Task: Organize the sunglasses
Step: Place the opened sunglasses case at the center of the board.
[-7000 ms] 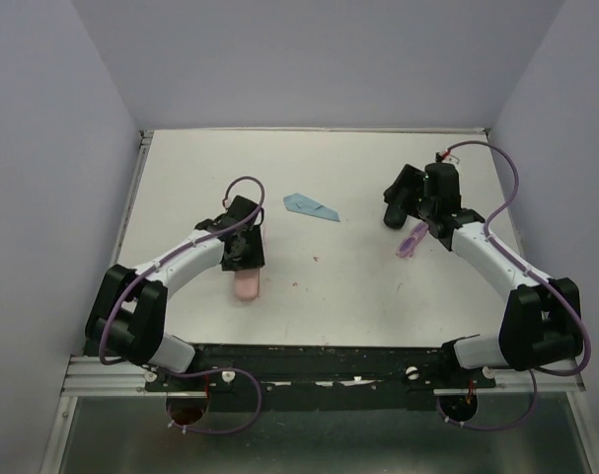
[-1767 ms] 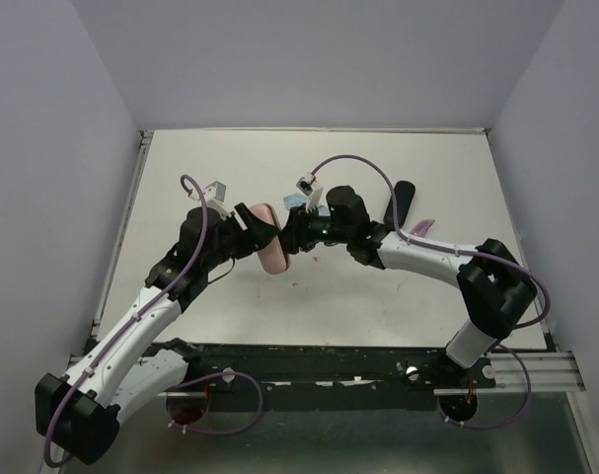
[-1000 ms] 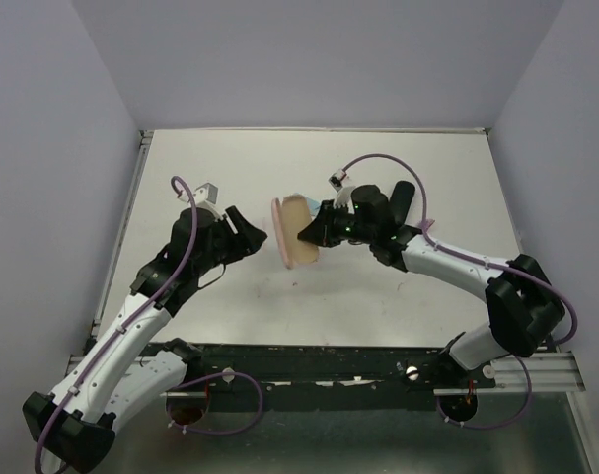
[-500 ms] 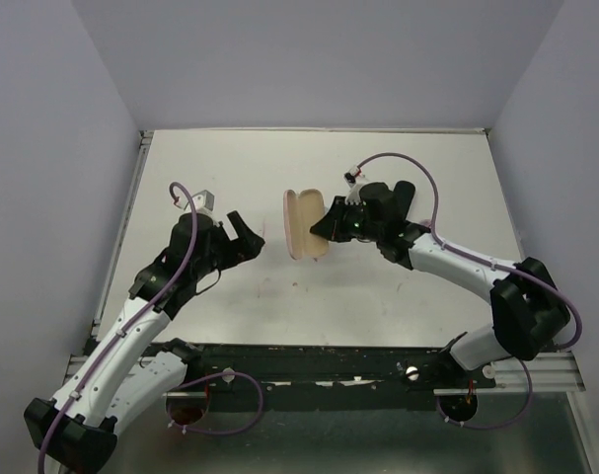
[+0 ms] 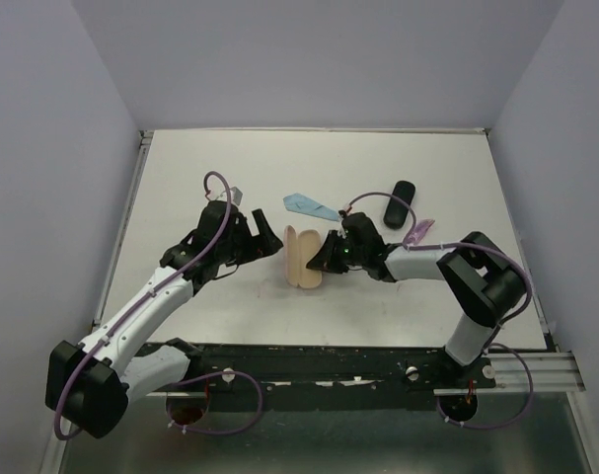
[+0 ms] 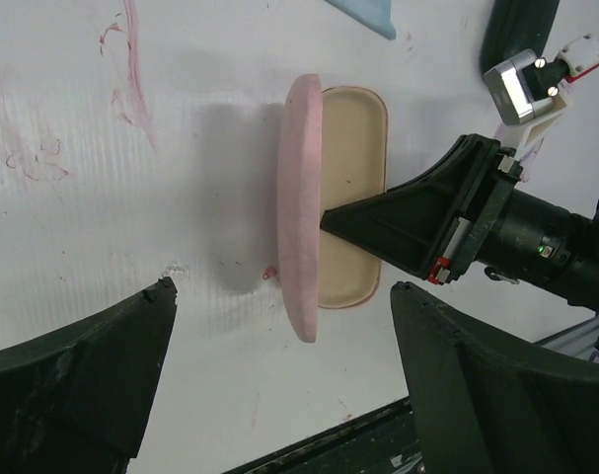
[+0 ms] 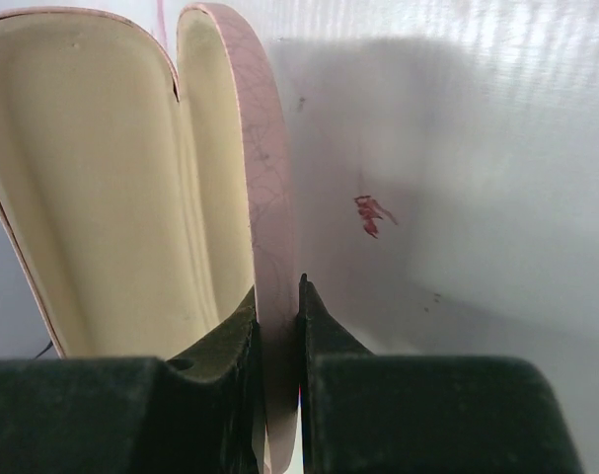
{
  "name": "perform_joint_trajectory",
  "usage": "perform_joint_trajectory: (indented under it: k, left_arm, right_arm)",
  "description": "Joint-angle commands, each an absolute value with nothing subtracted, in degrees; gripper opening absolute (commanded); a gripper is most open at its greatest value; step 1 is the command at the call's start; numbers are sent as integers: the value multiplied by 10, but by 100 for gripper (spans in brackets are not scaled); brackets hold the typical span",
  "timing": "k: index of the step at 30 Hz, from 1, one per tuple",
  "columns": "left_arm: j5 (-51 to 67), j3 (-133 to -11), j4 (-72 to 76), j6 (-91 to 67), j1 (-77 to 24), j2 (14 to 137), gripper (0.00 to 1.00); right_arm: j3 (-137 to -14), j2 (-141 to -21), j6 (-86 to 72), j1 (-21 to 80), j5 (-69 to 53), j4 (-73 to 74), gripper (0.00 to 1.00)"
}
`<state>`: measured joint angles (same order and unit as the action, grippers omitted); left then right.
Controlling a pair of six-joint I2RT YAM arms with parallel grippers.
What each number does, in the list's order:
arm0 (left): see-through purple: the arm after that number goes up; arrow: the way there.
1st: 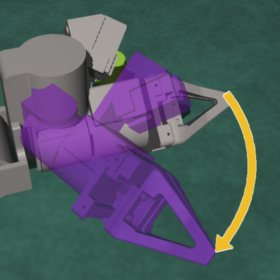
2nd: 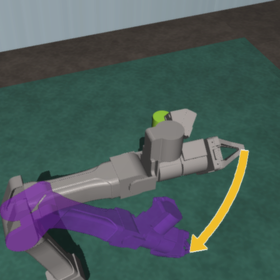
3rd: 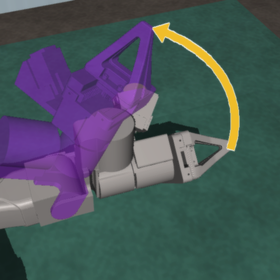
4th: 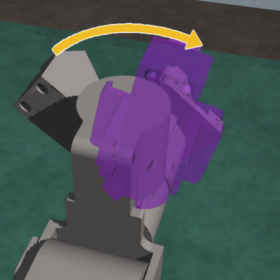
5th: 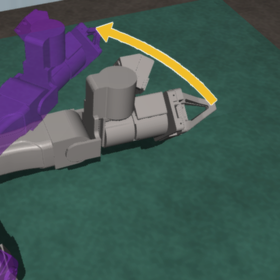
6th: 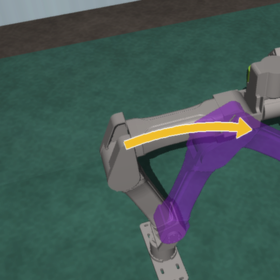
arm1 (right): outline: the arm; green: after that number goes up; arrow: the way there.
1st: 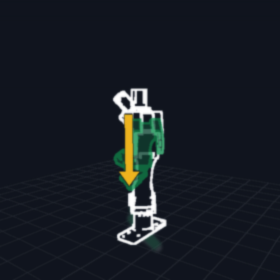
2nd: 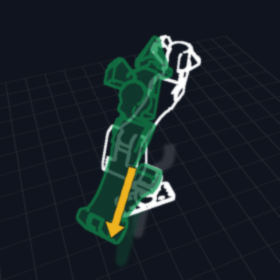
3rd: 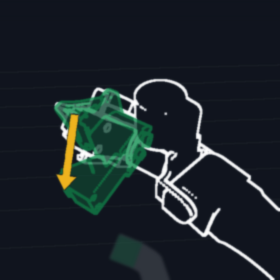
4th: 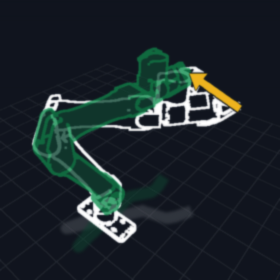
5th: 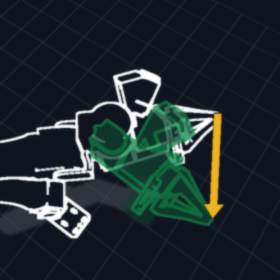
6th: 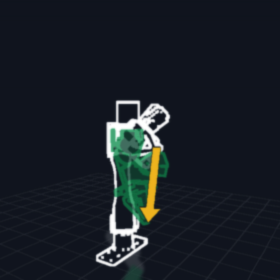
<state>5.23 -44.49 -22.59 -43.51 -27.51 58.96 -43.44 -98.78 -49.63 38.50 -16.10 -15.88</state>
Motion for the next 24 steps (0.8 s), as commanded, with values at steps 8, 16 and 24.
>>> perform_joint_trajectory:
  k: [8,16,24]
  left_arm:
    - [28,-431,-243,-440,-279,592,99]
    - [-29,-418,-287,-450,-279,561,99]
    - [-47,-412,-301,-445,-279,533,99]
  right_arm:
    - [-469,-1091,-627,451,-67,-322,20]
    - [-504,-1122,-652,475,12,-263,32]
    - [-557,-1086,-503,474,55,-103,20]
